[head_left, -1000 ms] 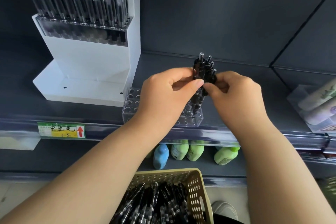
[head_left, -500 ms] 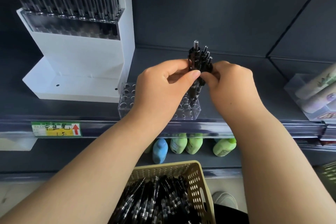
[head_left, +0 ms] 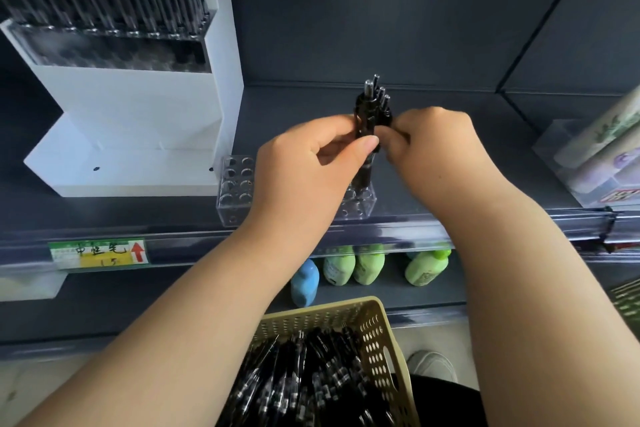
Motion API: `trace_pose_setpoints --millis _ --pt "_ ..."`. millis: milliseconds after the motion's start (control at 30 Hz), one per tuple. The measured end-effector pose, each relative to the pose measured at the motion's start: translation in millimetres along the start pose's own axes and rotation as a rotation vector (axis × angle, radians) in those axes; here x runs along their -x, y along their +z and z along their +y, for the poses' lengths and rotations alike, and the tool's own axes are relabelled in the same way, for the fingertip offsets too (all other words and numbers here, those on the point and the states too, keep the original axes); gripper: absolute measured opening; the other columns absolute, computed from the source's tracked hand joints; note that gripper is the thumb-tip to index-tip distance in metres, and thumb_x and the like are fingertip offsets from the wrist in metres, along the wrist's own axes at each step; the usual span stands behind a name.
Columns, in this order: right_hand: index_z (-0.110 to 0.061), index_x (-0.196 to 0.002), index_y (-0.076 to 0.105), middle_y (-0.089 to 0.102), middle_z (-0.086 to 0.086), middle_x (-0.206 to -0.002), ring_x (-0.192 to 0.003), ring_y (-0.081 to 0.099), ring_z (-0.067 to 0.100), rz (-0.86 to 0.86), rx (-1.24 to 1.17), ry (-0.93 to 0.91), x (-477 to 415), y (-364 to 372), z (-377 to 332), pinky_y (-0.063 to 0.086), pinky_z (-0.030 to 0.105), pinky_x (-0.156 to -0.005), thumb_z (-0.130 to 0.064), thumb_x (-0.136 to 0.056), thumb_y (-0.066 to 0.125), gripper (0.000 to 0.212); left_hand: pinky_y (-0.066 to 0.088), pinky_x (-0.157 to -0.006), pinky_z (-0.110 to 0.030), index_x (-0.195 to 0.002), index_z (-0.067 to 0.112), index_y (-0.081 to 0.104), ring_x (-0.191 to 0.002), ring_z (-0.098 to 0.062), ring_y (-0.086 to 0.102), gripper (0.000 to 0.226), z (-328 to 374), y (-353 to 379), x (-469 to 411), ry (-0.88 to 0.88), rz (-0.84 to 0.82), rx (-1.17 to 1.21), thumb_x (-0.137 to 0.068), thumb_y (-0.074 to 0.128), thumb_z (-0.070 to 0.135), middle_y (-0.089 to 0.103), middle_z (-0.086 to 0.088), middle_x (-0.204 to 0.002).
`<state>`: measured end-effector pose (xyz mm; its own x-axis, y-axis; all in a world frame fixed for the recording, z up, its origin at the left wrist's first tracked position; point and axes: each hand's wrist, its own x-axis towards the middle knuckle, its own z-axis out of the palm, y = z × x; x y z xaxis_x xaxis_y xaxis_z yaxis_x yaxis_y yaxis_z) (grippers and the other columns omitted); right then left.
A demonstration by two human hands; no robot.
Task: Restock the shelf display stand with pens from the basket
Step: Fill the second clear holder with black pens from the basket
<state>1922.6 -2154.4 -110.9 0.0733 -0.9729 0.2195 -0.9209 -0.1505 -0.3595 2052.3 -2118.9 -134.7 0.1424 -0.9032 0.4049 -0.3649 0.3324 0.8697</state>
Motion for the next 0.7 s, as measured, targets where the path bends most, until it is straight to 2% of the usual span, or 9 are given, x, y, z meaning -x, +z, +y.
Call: trace_pose_setpoints --millis 67,133,200,267,333,433,500,600,700 --pt "-0.009 -0.069 0.051 0.042 0.003 -0.057 -0.049 0.036 0.017 0.002 -0.013 -0.008 1 -1 0 0.027 0.023 -0.045 -0.032 -0.094 0.050 0.033 0.046 -0.071 -0.006 -0.094 0.021 0.074 -0.075 0.006 0.064 0.014 0 4 0 -0.002 0.004 0.003 -0.080 0.072 0.021 0.071 0.015 -0.080" --pt "-0.010 -0.071 0.051 0.044 0.002 -0.058 -0.050 0.039 0.017 -0.025 -0.018 -0.004 3 -2 1 0.029 0.025 -0.045 -0.031 -0.093 0.050 0.031 0.047 -0.070 -0.007 -0.092 0.020 0.075 -0.075 0.004 0.064 0.013 -3 8 1 0.009 0.007 -0.027 -0.079 0.073 0.021 0.069 0.015 -0.077" --pt "-0.009 -0.079 0.059 0.054 0.007 -0.067 -0.059 0.047 0.023 -0.066 0.001 0.004 4 -3 2 0.033 0.030 -0.051 -0.029 -0.093 0.050 0.027 0.048 -0.070 -0.012 -0.090 0.019 0.075 -0.075 -0.001 0.063 0.012 -6 13 3 0.026 0.000 -0.088 -0.078 0.073 0.023 0.069 0.012 -0.075" --pt "-0.004 -0.087 0.065 0.059 0.012 -0.075 -0.069 0.051 0.027 -0.089 0.008 0.022 4 -5 5 0.035 0.028 -0.057 -0.027 -0.092 0.050 0.028 0.047 -0.069 -0.018 -0.087 0.017 0.075 -0.073 -0.007 0.062 0.012 -10 18 4 0.042 -0.011 -0.127 -0.078 0.074 0.023 0.071 0.005 -0.075" --pt "-0.005 -0.091 0.067 0.060 0.011 -0.078 -0.073 0.052 0.025 -0.102 0.007 0.049 4 -7 10 0.033 0.026 -0.059 -0.029 -0.091 0.053 0.028 0.042 -0.063 -0.014 -0.082 0.014 0.074 -0.072 -0.009 0.058 0.010 -13 21 4 0.048 -0.027 -0.167 -0.077 0.074 0.022 0.069 0.001 -0.070" --pt "-0.015 -0.099 0.070 0.065 0.004 -0.089 -0.082 0.053 0.016 -0.102 -0.004 0.059 5 -10 17 0.031 0.019 -0.063 -0.031 -0.089 0.059 0.022 0.038 -0.060 -0.006 -0.081 0.017 0.074 -0.060 0.000 0.055 0.009 -13 22 0 -0.009 -0.062 -0.173 -0.077 0.074 0.025 0.062 0.011 -0.062" --pt "-0.018 -0.103 0.070 0.067 0.003 -0.098 -0.090 0.057 0.017 -0.104 0.002 0.059 4 -9 19 0.030 0.014 -0.066 -0.028 -0.089 0.061 0.020 0.038 -0.062 -0.004 -0.083 0.018 0.074 -0.058 0.009 0.053 0.011 -14 22 -2 -0.046 -0.076 -0.166 -0.077 0.074 0.027 0.057 0.017 -0.060" --pt "-0.018 -0.105 0.069 0.067 0.003 -0.102 -0.097 0.059 0.018 -0.134 0.023 0.059 4 -6 21 0.034 0.017 -0.072 -0.026 -0.089 0.061 0.020 0.039 -0.064 -0.006 -0.085 0.018 0.073 -0.061 0.007 0.054 0.013 -14 23 -4 -0.060 -0.087 -0.174 -0.078 0.074 0.029 0.059 0.015 -0.064" --pt "-0.019 -0.104 0.070 0.068 0.003 -0.100 -0.094 0.059 0.018 -0.155 0.024 0.046 4 -3 19 0.037 0.018 -0.073 -0.027 -0.089 0.061 0.019 0.041 -0.067 -0.008 -0.087 0.018 0.073 -0.062 0.001 0.055 0.013 -15 25 -4 -0.061 -0.086 -0.185 -0.079 0.073 0.029 0.062 0.013 -0.068"
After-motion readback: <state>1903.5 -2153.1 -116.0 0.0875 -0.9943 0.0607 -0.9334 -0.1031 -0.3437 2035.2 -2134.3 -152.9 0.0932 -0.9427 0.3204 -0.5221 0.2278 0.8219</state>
